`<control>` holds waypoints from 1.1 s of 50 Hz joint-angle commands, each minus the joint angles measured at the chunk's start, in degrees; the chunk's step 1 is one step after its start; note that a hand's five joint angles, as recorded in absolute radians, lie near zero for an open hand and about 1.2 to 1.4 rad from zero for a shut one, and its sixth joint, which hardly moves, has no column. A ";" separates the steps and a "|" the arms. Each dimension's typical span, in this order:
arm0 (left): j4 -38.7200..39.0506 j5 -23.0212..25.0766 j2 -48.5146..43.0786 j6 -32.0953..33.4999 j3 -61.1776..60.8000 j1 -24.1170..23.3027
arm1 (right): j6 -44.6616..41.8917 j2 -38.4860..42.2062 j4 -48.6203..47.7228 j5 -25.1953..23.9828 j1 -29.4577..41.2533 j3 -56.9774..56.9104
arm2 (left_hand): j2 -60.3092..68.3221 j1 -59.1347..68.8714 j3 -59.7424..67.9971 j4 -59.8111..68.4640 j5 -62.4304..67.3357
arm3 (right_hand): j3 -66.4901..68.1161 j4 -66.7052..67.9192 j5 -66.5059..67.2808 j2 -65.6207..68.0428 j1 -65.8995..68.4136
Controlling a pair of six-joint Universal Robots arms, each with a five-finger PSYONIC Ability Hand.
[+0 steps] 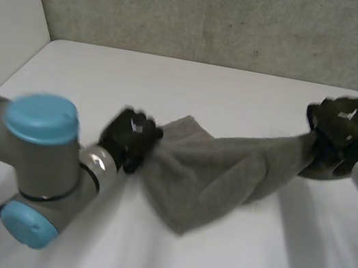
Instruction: Fold the towel.
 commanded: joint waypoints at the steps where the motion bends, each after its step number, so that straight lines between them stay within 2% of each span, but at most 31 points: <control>1: -0.44 0.73 21.45 -12.11 -1.06 0.21 | 3.43 -10.11 9.71 -3.72 -0.20 -8.29 | -2.93 -0.50 -8.29 -5.65 -13.80 | 3.92 2.74 4.66 4.21 3.68; 7: -4.64 3.71 29.75 -15.83 -1.24 0.74 | 3.08 -9.94 29.00 -10.30 -1.60 -20.39 | -2.93 -0.50 -8.29 -5.65 -13.80 | 3.92 2.74 4.66 4.21 3.68; 9: -6.05 4.94 29.75 -16.09 -1.32 1.09 | 2.55 -8.44 32.74 -11.90 -2.58 -22.70 | -2.93 -0.50 -8.29 -5.65 -13.80 | 3.92 2.74 4.66 4.21 3.68; 11: -7.45 6.08 29.58 -16.18 -1.50 1.87 | 0.36 -3.29 37.82 -14.87 -5.46 -25.15 | -2.93 -0.50 -8.29 -5.65 -13.80 | 3.92 2.74 4.66 4.21 3.68; 13: -8.70 7.06 28.52 -16.27 -1.68 2.76 | -0.96 -0.13 39.40 -16.28 -6.00 -25.86 | -2.93 -0.50 -8.29 -5.65 -13.80 | 3.92 2.74 4.66 4.21 3.68; 17: -11.59 7.67 18.19 -16.18 -0.89 3.64 | -4.04 6.85 41.79 -16.56 -5.04 -26.83 | -2.93 -0.50 -8.29 -5.65 -13.80 | 3.92 2.74 4.66 4.21 3.68; 19: -12.30 7.67 14.54 -16.09 -0.27 3.64 | -6.07 10.54 42.67 -15.94 -3.72 -27.45 | -2.93 -0.50 -8.29 -5.65 -13.80 | 3.92 2.74 4.66 4.21 3.68; 21: -12.65 7.41 11.29 -15.92 0.70 3.64 | -9.83 20.16 43.38 -12.01 -1.44 -30.42 | -2.93 -0.50 -8.29 -5.65 -13.80 | 3.92 2.74 4.66 4.21 3.68; 22: -12.74 7.32 6.33 -15.83 2.79 3.73 | -9.85 20.21 43.38 -11.99 -1.43 -30.44 | -2.93 -0.50 -8.29 -5.65 -13.80 | 3.92 2.74 4.66 4.21 3.68; 23: -12.74 7.32 6.28 -15.83 2.81 3.73 | -9.50 24.99 42.77 -9.12 -0.82 -33.66 | -2.93 -0.50 -8.29 -5.65 -13.80 | 3.92 2.74 4.66 4.21 3.68; 24: -12.92 7.23 1.32 -15.74 5.94 3.82 | -9.49 25.04 42.76 -9.09 -0.82 -33.69 | -2.93 -0.50 -8.29 -5.65 -13.80 | 3.92 2.74 4.66 4.21 3.68; 25: -12.92 7.06 -2.38 -15.66 9.10 3.90 | -8.28 29.39 41.72 -6.30 -0.12 -37.87 | -2.93 -0.50 -8.29 -5.65 -13.80 | 3.92 2.74 4.66 4.21 3.68; 26: -12.92 7.06 -2.42 -15.65 9.13 3.90 | -8.26 29.44 41.71 -6.27 -0.12 -37.91 | -2.93 -0.50 -8.29 -5.65 -13.80 | 3.92 2.74 4.66 4.21 3.68; 28: -12.57 7.06 -8.02 -15.57 14.47 3.99 | -4.24 37.49 35.15 -1.98 2.25 -46.57 | -2.93 -0.50 -8.29 -5.65 -13.80 | 3.92 2.74 4.66 4.21 3.68; 29: -12.57 7.06 -8.04 -15.57 14.50 3.99 | -4.22 37.52 35.11 -1.97 2.26 -46.61 | -2.93 -0.50 -8.29 -5.65 -13.80 | 3.92 2.74 4.66 4.21 3.68; 31: -11.69 6.71 -12.50 -15.39 19.66 3.99 | -1.59 41.37 26.02 0.39 3.40 -49.94 | -2.93 -0.50 -8.29 -5.65 -13.80 | 3.92 2.74 4.66 4.21 3.68; 32: -11.69 6.71 -12.53 -15.39 19.68 3.99 | -1.58 41.39 25.97 0.41 3.40 -49.95 | -2.93 -0.50 -8.29 -5.65 -13.80 | 3.92 2.74 4.66 4.21 3.68; 33: -11.08 5.84 -14.61 -15.13 22.12 3.99 | -1.06 42.00 20.75 1.71 3.84 -49.69 | -2.93 -0.50 -8.29 -5.65 -13.80 | -10.01 -11.19 -9.27 -9.71 -10.25; 34: -10.38 4.52 -16.29 -14.69 24.06 3.99 | -1.14 42.27 15.83 4.07 4.36 -49.08 | -5.57 -3.14 -10.93 -8.29 -16.44 | -31.63 -32.81 -30.89 -31.34 -31.87; 35: -10.37 4.51 -16.31 -14.69 24.08 3.99 | -1.14 42.27 15.78 4.10 4.37 -49.07 | -5.60 -3.17 -10.96 -8.32 -16.46 | -31.85 -33.03 -31.11 -31.55 -32.09; 36: -9.67 2.68 -17.52 -13.90 25.38 3.99 | -1.41 42.27 11.69 6.88 4.98 -48.64 | -10.59 -8.17 -15.95 -13.32 -21.46 | -46.00 -47.18 -45.26 -45.71 -46.24; 37: -9.67 2.66 -17.54 -13.90 25.39 3.99 | -1.41 42.27 11.65 6.91 4.98 -48.63 | -10.64 -8.22 -16.00 -13.36 -21.51 | -46.14 -47.32 -45.40 -45.85 -46.39; 38: -8.88 0.92 -18.32 -12.77 26.18 3.99 | -1.58 42.01 8.51 10.04 5.59 -47.85 | -26.13 -23.70 -31.49 -28.85 -37.00 | -59.47 -60.65 -58.73 -59.17 -59.71; 39: -7.83 -1.01 -18.50 -11.45 26.27 3.99 | -1.85 41.48 6.92 12.16 5.68 -46.88 | -51.10 -48.67 -56.46 -53.82 -61.97 | -66.08 -67.26 -65.34 -65.79 -66.32; 40: -7.82 -1.03 -18.50 -11.44 26.27 3.99 | -1.85 41.48 6.90 12.18 5.69 -46.87 | -51.35 -48.92 -56.71 -54.07 -62.22 | -66.08 -67.26 -65.34 -65.79 -66.32; 41: -6.69 -2.94 -18.42 -9.96 25.84 3.99 | -1.85 40.35 6.20 13.49 5.86 -45.48 | -69.67 -67.24 -75.03 -72.39 -80.54 | -66.08 -67.26 -65.34 -65.79 -66.32; 42: -5.63 -4.70 -17.98 -8.81 25.14 3.99 | -1.67 38.51 5.94 13.85 5.86 -43.64 | -71.52 -69.09 -76.88 -74.24 -82.39 | -66.08 -67.26 -65.34 -65.79 -66.32; 45: -4.83 -6.13 -17.36 -7.92 23.90 3.99 | -1.67 35.94 5.85 13.68 5.77 -41.34 | -72.04 -69.61 -77.40 -74.76 -82.91 | -66.08 -67.26 -65.34 -65.79 -66.32; 47: -3.69 -7.62 -14.22 -7.39 20.93 5.04 | -1.67 30.61 5.32 11.76 5.51 -36.27 | -72.21 -69.78 -77.57 -74.93 -83.08 | -66.08 -67.26 -65.34 -65.79 -66.32; 53: -3.16 -7.44 -8.13 -7.39 15.29 6.28 | -1.85 22.58 5.76 8.05 5.69 -27.45 | -71.87 -69.44 -77.23 -74.59 -82.74 | -66.08 -67.26 -65.34 -65.79 -66.32; 55: -3.25 -6.57 -4.72 -7.31 11.88 6.45 | -1.85 16.64 6.20 6.04 5.69 -21.07 | -70.36 -67.94 -75.72 -73.09 -81.23 | -66.08 -67.26 -65.34 -65.79 -66.32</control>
